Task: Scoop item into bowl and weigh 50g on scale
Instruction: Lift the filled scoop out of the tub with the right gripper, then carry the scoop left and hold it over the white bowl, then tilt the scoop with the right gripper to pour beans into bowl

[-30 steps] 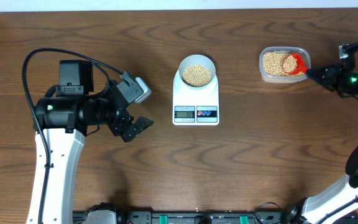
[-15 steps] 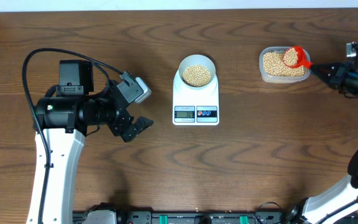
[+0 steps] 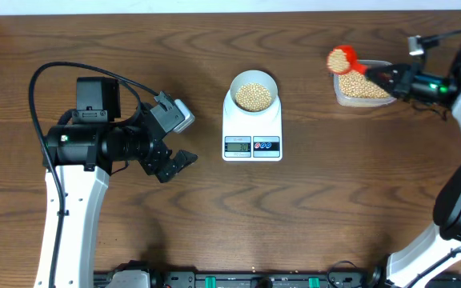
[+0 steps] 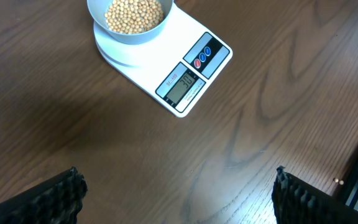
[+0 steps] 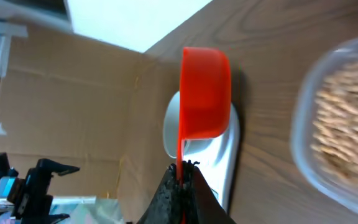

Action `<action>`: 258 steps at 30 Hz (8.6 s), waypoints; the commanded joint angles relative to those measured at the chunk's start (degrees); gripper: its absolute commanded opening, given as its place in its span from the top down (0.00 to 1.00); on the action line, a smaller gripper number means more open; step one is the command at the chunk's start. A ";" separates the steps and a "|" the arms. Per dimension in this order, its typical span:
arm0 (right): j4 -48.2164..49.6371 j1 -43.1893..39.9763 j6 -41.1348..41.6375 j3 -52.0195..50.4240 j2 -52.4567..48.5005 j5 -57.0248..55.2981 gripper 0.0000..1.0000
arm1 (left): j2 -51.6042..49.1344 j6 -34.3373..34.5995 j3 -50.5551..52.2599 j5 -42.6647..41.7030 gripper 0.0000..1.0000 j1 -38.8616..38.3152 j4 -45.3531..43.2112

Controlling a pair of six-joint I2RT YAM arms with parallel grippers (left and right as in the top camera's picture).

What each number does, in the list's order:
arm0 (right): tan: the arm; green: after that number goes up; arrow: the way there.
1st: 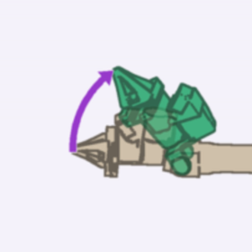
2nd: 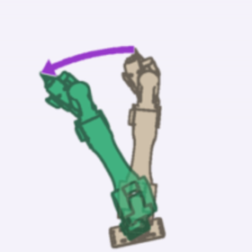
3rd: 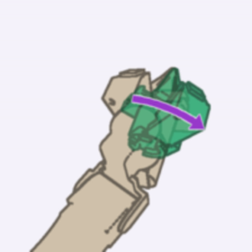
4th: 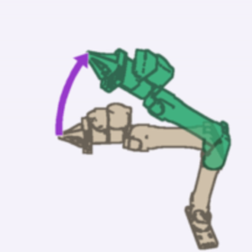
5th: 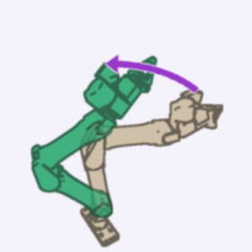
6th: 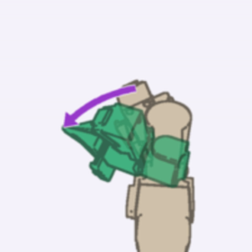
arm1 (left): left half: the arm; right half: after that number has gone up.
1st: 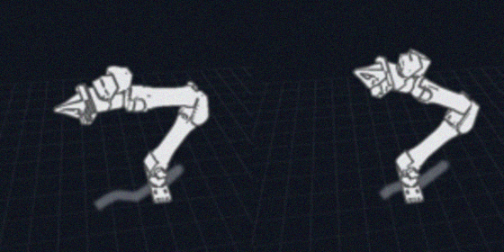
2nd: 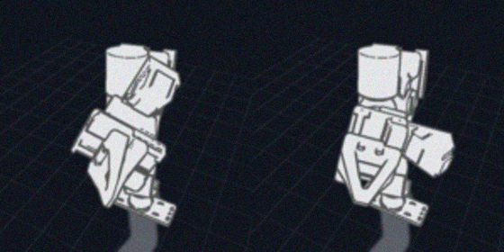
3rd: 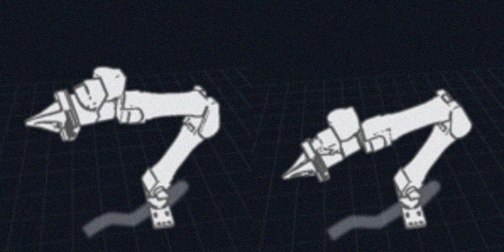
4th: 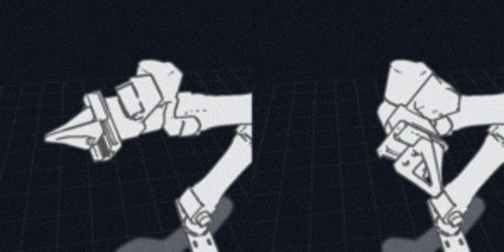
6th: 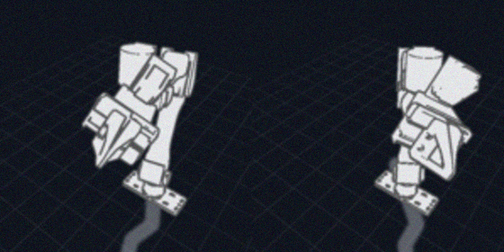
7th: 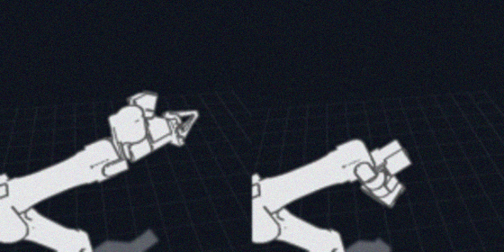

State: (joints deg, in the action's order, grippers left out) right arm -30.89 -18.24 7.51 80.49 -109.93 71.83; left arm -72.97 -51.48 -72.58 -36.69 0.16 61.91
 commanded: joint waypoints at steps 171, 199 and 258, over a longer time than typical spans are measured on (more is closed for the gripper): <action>10.99 23.17 -31.65 -0.04 -0.33 -11.54 0.99 | -0.33 -0.98 -1.11 0.26 0.02 0.20 0.20; 10.91 23.17 -31.71 -0.04 -0.35 -10.84 0.99 | -0.33 -0.98 -1.11 0.26 0.02 0.20 0.20; 11.98 23.17 -31.58 -0.04 -0.33 -6.93 0.99 | -0.33 -0.98 -1.11 0.26 0.02 0.20 0.20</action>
State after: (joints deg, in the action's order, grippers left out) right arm -19.20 4.73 -23.49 80.49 -109.93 62.13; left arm -72.97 -51.51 -72.58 -36.69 0.16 61.91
